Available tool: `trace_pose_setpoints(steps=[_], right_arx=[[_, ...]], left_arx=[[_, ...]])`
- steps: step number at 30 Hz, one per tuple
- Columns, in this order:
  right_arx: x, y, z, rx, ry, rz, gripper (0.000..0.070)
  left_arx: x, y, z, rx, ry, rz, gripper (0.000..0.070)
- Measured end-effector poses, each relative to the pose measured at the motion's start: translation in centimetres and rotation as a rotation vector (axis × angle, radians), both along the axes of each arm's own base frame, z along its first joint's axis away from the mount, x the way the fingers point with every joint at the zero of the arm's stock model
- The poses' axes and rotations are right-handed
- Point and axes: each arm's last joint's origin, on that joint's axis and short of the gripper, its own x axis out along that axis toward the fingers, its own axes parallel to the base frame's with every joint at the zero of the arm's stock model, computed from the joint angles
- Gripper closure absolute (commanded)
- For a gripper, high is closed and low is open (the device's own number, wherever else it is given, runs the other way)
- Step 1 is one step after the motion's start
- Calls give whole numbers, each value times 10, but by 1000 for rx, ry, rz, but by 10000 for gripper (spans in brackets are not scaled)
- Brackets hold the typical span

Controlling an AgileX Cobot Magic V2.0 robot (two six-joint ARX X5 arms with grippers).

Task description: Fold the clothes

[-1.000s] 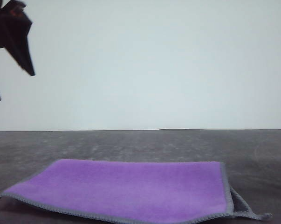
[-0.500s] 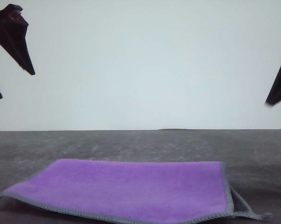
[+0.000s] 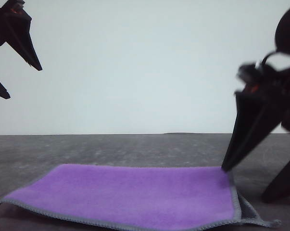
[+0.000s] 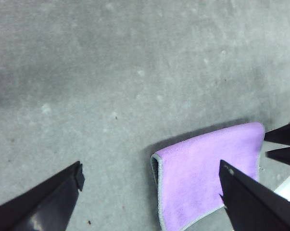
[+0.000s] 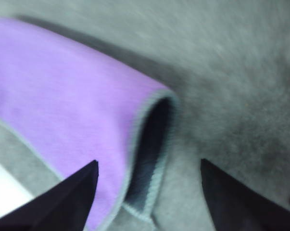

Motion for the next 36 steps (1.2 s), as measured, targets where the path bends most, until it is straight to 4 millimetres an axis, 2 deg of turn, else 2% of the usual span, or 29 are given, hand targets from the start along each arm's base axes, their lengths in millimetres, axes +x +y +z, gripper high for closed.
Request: trace_pose_setpoints(steps=[6, 8, 10, 13, 15, 19, 27, 31, 36], right_arx=[[9, 7, -8, 85, 17, 53, 279], [10, 10, -10, 105, 21, 70, 309], [11, 11, -11, 111, 27, 77, 408], [11, 10, -13, 94, 35, 70, 635], [9, 10, -16, 83, 48, 73, 700], [8, 11, -17, 98, 46, 89, 700], [21, 21, -1, 292, -62, 149, 700], [29, 31, 12, 344, -106, 161, 700], [26, 49, 14, 363, -98, 214, 700]], left_arx=[[0, 0, 0, -1, 0, 0, 147], [0, 0, 0, -2, 0, -1, 147], [0, 0, 0, -2, 0, -1, 147], [0, 0, 0, -3, 0, -1, 147], [0, 0, 0, -3, 0, -1, 147], [0, 0, 0, -3, 0, -1, 147], [0, 0, 0, -3, 1, -1, 147], [0, 0, 0, -3, 1, -1, 147], [0, 0, 0, -3, 1, -1, 147]])
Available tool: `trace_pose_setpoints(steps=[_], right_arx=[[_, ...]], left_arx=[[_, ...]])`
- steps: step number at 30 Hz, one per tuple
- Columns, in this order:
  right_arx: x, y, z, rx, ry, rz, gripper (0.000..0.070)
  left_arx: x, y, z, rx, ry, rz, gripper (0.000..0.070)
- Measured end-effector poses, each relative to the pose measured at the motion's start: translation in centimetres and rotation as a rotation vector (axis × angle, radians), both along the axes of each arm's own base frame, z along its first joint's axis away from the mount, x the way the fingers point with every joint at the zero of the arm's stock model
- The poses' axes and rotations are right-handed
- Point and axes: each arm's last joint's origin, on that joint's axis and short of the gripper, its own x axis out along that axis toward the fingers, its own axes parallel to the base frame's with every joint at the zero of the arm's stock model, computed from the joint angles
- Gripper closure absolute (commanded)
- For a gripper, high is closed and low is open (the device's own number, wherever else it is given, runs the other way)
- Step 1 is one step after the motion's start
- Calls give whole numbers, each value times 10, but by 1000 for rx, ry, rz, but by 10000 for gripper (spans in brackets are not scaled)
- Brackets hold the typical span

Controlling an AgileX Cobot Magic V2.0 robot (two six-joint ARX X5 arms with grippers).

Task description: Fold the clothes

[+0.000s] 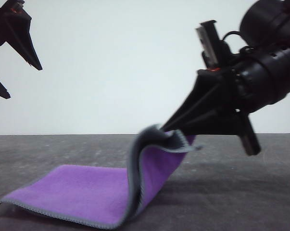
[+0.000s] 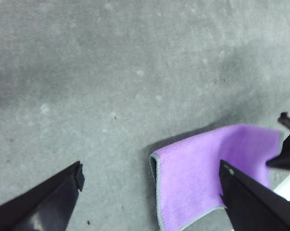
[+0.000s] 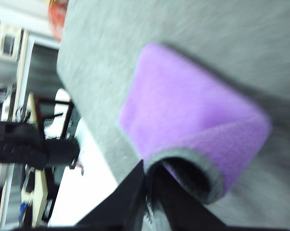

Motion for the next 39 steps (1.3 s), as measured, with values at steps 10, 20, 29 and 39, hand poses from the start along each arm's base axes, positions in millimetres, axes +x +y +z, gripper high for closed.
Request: trace_pose_setpoints(steps=[10, 20, 29, 39], right_arx=[[11, 49, -2, 23, 6, 95, 700], [20, 78, 6, 40, -26, 142, 700], [20, 86, 4, 45, -34, 156, 691], [18, 87, 5, 49, -37, 164, 354]], left_arx=[[0, 0, 0, 0, 0, 0, 147], [0, 0, 0, 0, 0, 0, 147], [0, 0, 0, 0, 0, 0, 147], [0, 0, 0, 0, 0, 0, 147]])
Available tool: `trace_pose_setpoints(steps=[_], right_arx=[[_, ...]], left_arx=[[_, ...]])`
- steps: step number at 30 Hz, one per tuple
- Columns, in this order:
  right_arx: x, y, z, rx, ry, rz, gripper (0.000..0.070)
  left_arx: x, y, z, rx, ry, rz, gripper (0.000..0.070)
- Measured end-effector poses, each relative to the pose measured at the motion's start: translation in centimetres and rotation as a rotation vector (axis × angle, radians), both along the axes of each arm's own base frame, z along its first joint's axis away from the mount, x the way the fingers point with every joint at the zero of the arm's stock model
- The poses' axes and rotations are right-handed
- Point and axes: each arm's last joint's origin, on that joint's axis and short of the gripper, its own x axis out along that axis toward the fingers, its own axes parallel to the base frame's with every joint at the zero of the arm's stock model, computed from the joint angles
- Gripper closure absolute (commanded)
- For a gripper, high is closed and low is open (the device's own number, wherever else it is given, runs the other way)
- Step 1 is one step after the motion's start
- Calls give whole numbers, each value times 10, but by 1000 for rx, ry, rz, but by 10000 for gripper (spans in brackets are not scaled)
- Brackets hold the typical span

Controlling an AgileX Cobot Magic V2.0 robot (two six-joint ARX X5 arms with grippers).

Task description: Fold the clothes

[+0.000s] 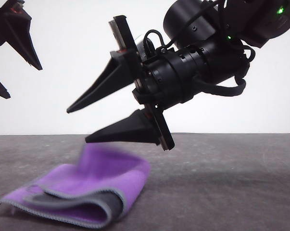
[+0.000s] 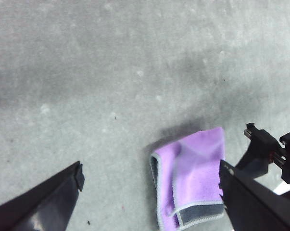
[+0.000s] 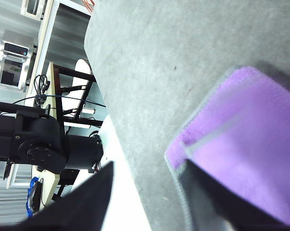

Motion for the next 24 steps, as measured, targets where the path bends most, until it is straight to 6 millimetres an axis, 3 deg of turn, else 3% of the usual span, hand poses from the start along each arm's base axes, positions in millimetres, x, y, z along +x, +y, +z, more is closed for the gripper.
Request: trace_pose_setpoints(steps=[17, 20, 24], right_arx=[[3, -4, 0, 0, -27, -1, 353], [7, -15, 3, -28, -37, -24, 353], [17, -51, 20, -88, -89, -131, 353]], left_arx=[[0, 0, 0, 0, 0, 0, 147], [0, 0, 0, 0, -5, 0, 147], [1, 0, 0, 0, -14, 0, 147]])
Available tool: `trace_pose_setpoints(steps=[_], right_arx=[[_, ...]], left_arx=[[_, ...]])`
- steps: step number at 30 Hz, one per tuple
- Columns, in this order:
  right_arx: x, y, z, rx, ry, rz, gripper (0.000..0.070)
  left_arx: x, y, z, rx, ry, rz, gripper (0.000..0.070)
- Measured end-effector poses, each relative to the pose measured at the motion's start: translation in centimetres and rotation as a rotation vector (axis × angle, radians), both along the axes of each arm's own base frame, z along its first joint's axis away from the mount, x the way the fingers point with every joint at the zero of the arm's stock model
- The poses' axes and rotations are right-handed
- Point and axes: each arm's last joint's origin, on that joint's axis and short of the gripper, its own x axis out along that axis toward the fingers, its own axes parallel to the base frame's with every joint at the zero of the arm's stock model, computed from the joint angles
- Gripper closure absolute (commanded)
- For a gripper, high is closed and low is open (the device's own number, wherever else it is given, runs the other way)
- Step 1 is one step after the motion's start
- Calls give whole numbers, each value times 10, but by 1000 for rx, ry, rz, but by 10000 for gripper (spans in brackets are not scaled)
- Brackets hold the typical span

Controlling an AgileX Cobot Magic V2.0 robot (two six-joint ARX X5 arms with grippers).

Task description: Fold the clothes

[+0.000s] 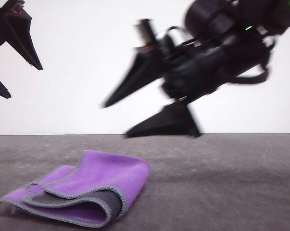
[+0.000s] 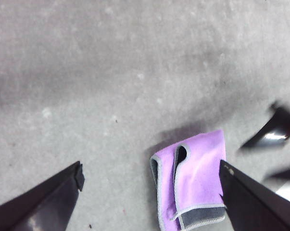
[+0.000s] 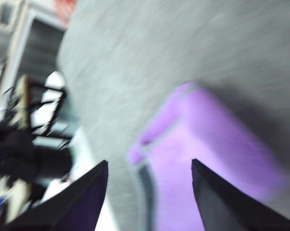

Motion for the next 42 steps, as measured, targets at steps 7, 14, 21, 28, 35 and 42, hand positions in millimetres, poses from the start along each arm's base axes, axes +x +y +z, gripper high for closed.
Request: trace_pose_setpoints(steps=[7, 14, 21, 28, 35, 42], right_arx=[[5, -74, 28, -159, -100, -233, 353], [2, -129, 34, -395, -118, -456, 353], [1, -145, 28, -582, -140, -503, 354], [2, -148, 28, -608, -158, -504, 365], [2, -148, 28, -609, -161, -501, 695], [2, -148, 28, -609, -167, -500, 693]], left_arx=[[1, 0, 0, 0, -6, 0, 147], [1, 0, 0, 0, -10, 0, 147], [1, 0, 0, 2, -13, 0, 147], [1, 0, 0, 3, -13, 1, 167], [1, 0, 0, 4, -13, 1, 660], [1, 0, 0, 7, -19, -5, 685]])
